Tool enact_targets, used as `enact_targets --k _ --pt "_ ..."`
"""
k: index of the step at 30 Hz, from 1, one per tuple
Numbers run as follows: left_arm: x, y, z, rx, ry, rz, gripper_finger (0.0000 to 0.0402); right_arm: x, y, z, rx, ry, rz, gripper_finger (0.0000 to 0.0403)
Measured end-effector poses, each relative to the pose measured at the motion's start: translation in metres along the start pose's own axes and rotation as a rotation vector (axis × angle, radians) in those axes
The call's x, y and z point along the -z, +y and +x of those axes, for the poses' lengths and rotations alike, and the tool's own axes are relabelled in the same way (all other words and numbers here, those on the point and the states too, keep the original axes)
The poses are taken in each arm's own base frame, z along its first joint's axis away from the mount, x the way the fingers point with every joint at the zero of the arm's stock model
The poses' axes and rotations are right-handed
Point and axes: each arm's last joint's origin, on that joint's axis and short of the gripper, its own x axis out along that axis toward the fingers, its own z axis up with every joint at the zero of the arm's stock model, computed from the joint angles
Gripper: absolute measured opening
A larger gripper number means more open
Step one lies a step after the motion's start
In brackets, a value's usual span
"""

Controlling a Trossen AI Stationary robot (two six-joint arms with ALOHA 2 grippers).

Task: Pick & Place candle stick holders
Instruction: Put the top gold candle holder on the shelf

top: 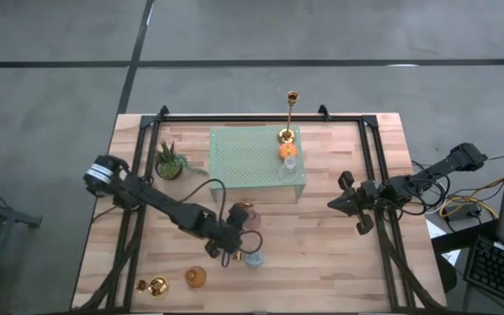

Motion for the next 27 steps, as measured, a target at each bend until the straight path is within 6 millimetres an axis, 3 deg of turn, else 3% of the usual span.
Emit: enact_targets --k 16,27 --pt "0.002 -0.009 0.028 0.006 0.025 0.207 0.0165 0.0 0.0 0.0 0.0 0.0 -0.001 0.0008" --pt "0.003 -0.013 0.031 0.063 0.009 0.173 0.0061 0.0 0.0 0.0 0.0 0.0 -0.001 0.0008"
